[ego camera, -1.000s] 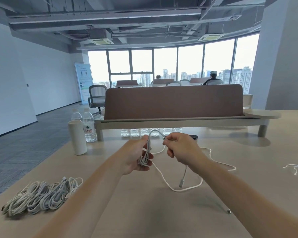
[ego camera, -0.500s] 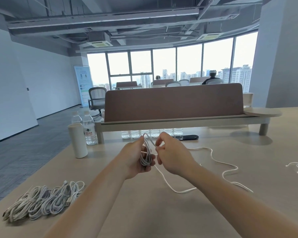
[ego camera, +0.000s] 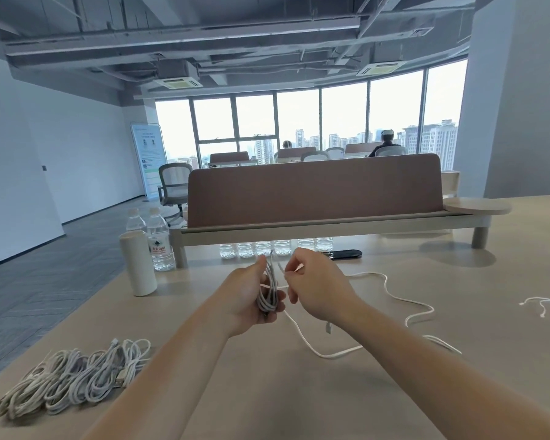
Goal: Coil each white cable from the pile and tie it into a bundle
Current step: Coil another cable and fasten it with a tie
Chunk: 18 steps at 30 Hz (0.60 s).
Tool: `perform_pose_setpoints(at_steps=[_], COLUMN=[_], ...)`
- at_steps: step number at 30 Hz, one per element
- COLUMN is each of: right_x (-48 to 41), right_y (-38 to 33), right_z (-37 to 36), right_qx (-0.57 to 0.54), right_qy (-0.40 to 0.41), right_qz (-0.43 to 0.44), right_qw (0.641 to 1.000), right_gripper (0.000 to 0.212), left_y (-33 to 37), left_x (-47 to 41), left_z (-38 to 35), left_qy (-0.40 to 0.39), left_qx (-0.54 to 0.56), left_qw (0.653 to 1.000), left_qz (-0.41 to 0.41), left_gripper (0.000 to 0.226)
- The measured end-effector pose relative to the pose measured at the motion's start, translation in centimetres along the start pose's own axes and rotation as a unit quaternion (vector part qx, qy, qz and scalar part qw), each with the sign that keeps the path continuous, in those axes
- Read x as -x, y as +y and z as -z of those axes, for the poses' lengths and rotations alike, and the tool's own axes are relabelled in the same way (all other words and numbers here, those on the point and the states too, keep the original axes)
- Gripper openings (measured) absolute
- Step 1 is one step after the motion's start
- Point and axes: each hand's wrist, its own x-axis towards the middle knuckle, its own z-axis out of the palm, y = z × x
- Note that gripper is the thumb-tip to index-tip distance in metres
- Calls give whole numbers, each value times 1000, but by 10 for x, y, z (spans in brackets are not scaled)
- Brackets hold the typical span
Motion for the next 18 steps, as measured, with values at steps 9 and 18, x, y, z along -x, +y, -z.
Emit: perform_pose_setpoints(at_steps=[9, 18], right_x=[10, 14], right_y=[-10, -6], right_z=[-2, 7], right_qx=[-52, -111], right_qy=[-89, -119], right_qz=[55, 19], right_qw=[993, 986], right_gripper=[30, 31], left_y=[2, 1], left_x=[1, -1], left_z=[-1, 1], left_qy=[-9, 15], left_qx=[2, -26], left_qw=[1000, 998], left_qz=[-26, -64], left_gripper=[52, 48])
